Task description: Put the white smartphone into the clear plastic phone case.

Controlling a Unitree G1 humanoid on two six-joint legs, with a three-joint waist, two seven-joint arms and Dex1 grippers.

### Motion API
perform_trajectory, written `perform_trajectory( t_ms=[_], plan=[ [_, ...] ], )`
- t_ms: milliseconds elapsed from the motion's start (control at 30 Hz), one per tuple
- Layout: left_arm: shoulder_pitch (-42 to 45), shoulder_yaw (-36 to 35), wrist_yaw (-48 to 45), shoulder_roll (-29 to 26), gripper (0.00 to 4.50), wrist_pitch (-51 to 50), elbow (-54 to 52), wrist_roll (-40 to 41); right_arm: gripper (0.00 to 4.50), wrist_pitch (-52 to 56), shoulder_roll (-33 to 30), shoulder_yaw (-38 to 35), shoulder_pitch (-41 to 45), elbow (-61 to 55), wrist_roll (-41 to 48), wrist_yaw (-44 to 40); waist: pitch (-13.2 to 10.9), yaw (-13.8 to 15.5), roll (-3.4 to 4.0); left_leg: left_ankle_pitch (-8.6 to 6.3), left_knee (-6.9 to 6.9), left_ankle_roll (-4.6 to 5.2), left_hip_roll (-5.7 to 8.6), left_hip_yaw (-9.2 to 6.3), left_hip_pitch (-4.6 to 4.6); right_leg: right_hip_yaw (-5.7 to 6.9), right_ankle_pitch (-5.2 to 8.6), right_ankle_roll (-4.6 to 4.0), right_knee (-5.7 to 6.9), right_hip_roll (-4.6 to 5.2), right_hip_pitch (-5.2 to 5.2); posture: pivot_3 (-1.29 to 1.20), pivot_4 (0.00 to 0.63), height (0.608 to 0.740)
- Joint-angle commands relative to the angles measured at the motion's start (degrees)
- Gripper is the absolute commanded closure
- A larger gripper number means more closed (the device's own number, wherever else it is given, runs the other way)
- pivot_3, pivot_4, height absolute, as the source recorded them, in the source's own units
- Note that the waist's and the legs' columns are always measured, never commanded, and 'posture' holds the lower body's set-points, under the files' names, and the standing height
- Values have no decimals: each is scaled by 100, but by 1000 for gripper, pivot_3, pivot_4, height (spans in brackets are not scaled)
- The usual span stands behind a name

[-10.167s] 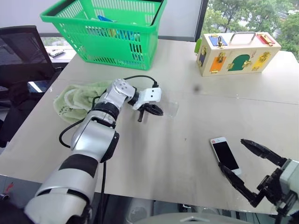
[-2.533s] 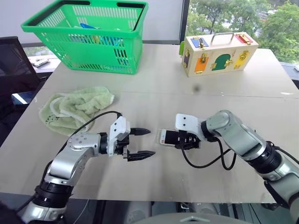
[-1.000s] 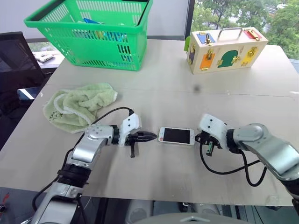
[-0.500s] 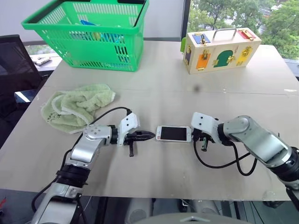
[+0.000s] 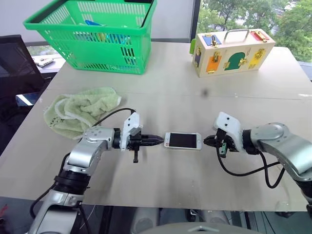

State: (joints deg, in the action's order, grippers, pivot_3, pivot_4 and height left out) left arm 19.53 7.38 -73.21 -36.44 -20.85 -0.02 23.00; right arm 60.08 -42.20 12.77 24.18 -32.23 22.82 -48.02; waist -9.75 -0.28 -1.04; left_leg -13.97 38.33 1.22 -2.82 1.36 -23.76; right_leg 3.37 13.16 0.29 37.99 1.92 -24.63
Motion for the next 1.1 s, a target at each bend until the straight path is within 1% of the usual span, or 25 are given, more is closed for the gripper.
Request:
perform_trajectory(
  t_ms=[33,133,200,267,467,600,700,867,1000,1100],
  plan=[
    [-15,10,-16,-51,4500,83,-215,-19,4470,-119,231,-134,218,-179,195,110,0,-16,0,0,0,0,0,-1,1,0,0,0,0,-1,0,0,150,740],
    [137,216,138,39,4500,94,-133,-294,4470,-153,238,-8,220,-137,176,121,0,2,0,0,0,0,0,-1,0,1,0,0,0,0,0,0,150,740],
    [297,630,374,-54,4500,-125,-125,-836,4470,-159,196,13,177,-174,202,96,0,38,0,0,0,0,2,-2,-4,-2,0,0,-1,2,1,0,150,740],
    [430,959,518,-114,4500,-422,-130,-1180,4470,-152,145,16,152,-215,232,64,0,88,0,0,0,0,6,1,-4,-2,0,0,-2,2,0,0,150,740],
    [471,1302,465,-278,4500,-894,-428,-1324,4470,-116,27,-2,82,-282,260,136,2,104,1,0,1,0,8,7,2,-11,-1,0,-1,3,2,0,150,740],
    [535,1152,448,-283,4500,-941,-601,-1149,4470,-85,-46,-48,-105,-378,261,238,3,109,1,0,1,0,8,3,3,-10,-1,0,1,2,3,0,150,740],
    [718,775,516,-30,4500,-1129,-758,-695,4470,-106,-89,-223,-325,-443,249,392,2,110,0,0,1,0,8,0,0,-10,-1,1,0,2,3,0,150,740],
    [961,540,594,155,4500,-1214,-783,-431,4470,-153,-241,-451,-484,-409,187,554,0,109,-3,0,4,0,9,4,-4,-9,-2,3,-2,3,2,0,150,740],
    [964,555,661,132,4500,-1019,-571,-549,4470,-292,-581,-161,-515,-227,-88,513,0,95,-3,0,3,0,9,4,0,-10,-2,3,-1,0,2,0,150,740],
    [926,462,808,102,4500,-963,-408,-608,4470,-394,-538,2,-486,-97,-136,491,0,92,-3,0,2,0,8,2,1,-10,-2,3,-1,-2,2,0,150,740]
  ],
)
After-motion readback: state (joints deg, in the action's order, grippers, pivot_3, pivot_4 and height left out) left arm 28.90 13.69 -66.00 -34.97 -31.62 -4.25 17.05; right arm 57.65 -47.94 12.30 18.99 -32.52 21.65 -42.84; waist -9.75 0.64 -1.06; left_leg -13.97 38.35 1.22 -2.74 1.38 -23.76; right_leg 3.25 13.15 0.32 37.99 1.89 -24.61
